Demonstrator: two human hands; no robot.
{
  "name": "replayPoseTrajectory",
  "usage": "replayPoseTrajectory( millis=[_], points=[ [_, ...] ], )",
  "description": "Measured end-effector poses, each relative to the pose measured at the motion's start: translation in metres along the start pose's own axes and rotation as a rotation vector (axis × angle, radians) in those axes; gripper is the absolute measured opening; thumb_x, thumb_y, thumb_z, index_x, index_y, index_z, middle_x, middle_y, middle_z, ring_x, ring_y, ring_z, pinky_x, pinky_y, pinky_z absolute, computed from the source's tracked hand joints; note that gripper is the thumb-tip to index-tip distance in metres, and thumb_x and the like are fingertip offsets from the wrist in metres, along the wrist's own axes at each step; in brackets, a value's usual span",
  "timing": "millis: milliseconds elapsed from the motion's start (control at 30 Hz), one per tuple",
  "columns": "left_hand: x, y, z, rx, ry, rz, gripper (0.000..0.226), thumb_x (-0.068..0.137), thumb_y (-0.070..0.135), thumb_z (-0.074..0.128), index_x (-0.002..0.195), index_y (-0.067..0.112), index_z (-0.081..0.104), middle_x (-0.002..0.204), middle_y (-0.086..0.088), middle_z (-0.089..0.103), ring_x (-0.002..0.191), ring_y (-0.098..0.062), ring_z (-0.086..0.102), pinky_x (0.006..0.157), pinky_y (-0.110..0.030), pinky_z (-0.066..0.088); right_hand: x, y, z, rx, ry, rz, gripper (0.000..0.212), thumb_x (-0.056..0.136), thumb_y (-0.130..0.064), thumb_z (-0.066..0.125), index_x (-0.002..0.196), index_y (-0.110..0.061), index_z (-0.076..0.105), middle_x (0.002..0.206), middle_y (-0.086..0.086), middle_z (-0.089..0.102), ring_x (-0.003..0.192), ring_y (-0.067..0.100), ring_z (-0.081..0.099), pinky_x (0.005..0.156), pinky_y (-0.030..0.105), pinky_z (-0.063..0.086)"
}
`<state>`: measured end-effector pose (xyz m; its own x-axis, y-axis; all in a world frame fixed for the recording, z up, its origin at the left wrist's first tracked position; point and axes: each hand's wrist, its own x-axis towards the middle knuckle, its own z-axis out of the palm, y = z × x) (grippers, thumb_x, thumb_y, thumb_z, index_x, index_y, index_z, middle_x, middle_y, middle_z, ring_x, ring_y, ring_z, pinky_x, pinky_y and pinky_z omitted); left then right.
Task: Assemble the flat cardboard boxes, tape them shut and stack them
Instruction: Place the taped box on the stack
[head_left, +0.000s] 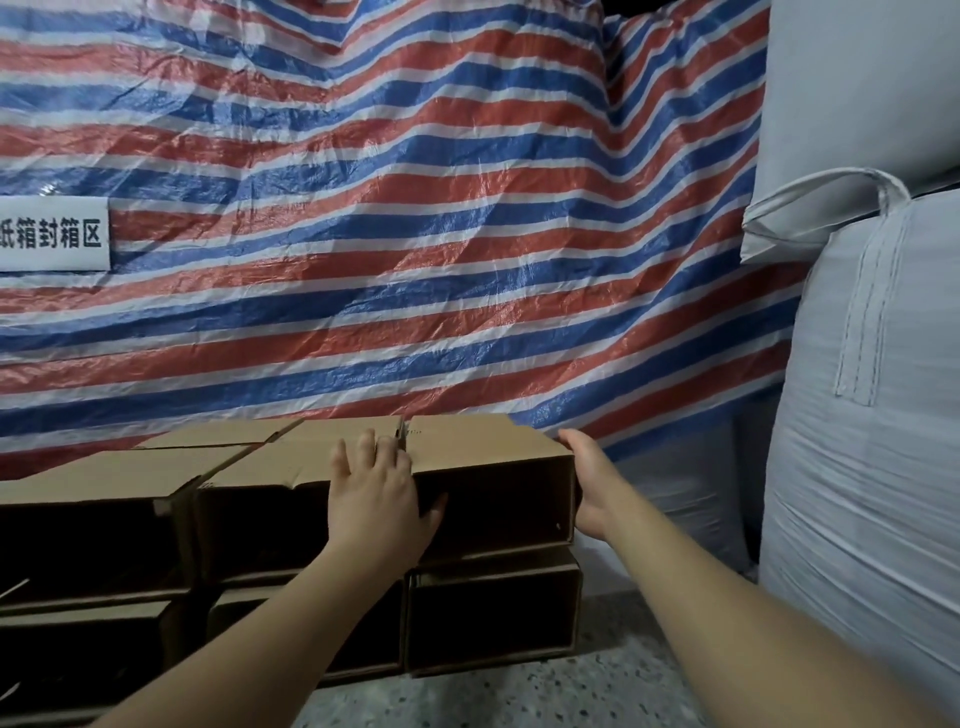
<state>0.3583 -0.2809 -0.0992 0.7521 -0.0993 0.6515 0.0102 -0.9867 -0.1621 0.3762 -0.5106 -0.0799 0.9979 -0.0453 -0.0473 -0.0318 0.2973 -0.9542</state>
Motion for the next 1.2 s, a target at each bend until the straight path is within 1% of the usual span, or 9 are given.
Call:
replayPoseTrajectory(
  millis=[167,333,467,533,633,700,833,1033,1200],
  points=[
    [-0.005,-0.001,0.003,-0.135,0.07,-0.095,0.095,0.085,0.076,0.04,0.153,0.016,0.013,0.154,-0.001,0.03,0.147,-0.025,0.018,0.115,-0.048,0.006,0.005,0.003,0.003,0.025,-0.006,0.011,0.05,0.103,-0.05,0.04,0.109,-0.008,0.068,0.083,0.008,0.066,0.079,0.022,0.065,0.069,0.033,0.048],
    [-0.007,-0.003,0.001,-0.091,0.067,-0.028,0.071,0.087,0.072,0.045,0.142,0.027,0.038,0.146,0.002,0.04,0.141,-0.024,0.027,0.112,-0.048,0.015,0.001,0.005,0.006,0.007,0.025,0.038,0.061,0.103,-0.056,0.036,0.119,-0.006,0.068,0.107,0.015,0.069,0.101,0.028,0.066,0.086,0.036,0.05],
    [-0.008,-0.003,-0.006,-0.085,0.047,-0.028,0.073,0.088,0.072,0.04,0.143,0.024,0.033,0.145,0.003,0.04,0.141,-0.024,0.027,0.113,-0.048,0.014,-0.006,0.003,0.005,-0.03,0.096,0.016,0.068,0.104,-0.059,0.03,0.123,-0.004,0.064,0.116,0.015,0.072,0.109,0.029,0.067,0.102,0.04,0.05],
    [-0.009,-0.002,-0.011,-0.099,0.052,-0.025,0.077,0.088,0.073,0.039,0.145,0.022,0.03,0.146,0.002,0.039,0.142,-0.024,0.026,0.113,-0.048,0.013,-0.012,0.0,0.002,-0.071,0.142,-0.028,0.064,0.105,-0.057,0.028,0.131,-0.005,0.057,0.114,0.01,0.068,0.109,0.024,0.062,0.105,0.04,0.044],
    [-0.014,0.0,-0.025,-0.117,0.046,-0.007,0.084,0.087,0.072,0.043,0.151,0.02,0.023,0.15,0.001,0.036,0.143,-0.024,0.024,0.115,-0.047,0.013,-0.024,-0.01,-0.001,-0.118,0.188,-0.071,0.066,0.107,-0.053,0.026,0.15,-0.005,0.04,0.147,0.014,0.05,0.137,0.028,0.045,0.12,0.045,0.028],
    [-0.018,0.003,-0.04,-0.144,0.041,0.012,0.088,0.087,0.069,0.049,0.153,0.02,0.017,0.152,0.0,0.033,0.143,-0.024,0.024,0.117,-0.047,0.013,-0.034,-0.017,0.0,-0.15,0.205,-0.091,0.063,0.107,-0.052,0.029,0.147,-0.005,0.043,0.145,0.012,0.052,0.133,0.028,0.05,0.114,0.043,0.036],
    [-0.031,0.008,-0.082,-0.265,0.047,0.061,0.076,0.091,0.059,0.054,0.149,0.019,0.025,0.153,-0.002,0.033,0.142,-0.025,0.028,0.117,-0.043,0.018,-0.063,-0.029,0.004,-0.274,0.328,-0.309,0.023,0.103,-0.027,0.056,0.117,-0.01,0.061,0.103,0.0,0.064,0.094,0.016,0.06,0.066,0.024,0.045],
    [-0.073,-0.005,-0.142,-0.565,0.065,0.087,0.022,0.097,0.02,0.052,0.119,0.017,0.056,0.111,-0.001,0.065,0.097,-0.023,0.06,0.078,-0.035,0.05,-0.13,-0.039,0.026,-0.323,0.28,-0.467,0.011,0.101,-0.015,0.06,0.108,-0.008,0.065,0.087,0.006,0.068,0.06,0.01,0.056,0.05,0.018,0.049],
    [-0.125,-0.027,-0.173,-0.608,0.033,0.072,0.023,0.101,0.032,0.05,0.089,0.017,0.064,0.079,0.002,0.063,0.069,-0.017,0.057,0.056,-0.03,0.039,-0.193,-0.035,0.053,-0.361,0.218,-0.401,0.037,0.107,-0.036,0.044,0.088,-0.008,0.059,0.055,0.0,0.045,0.045,0.01,0.039,0.044,0.023,0.035]
  ],
)
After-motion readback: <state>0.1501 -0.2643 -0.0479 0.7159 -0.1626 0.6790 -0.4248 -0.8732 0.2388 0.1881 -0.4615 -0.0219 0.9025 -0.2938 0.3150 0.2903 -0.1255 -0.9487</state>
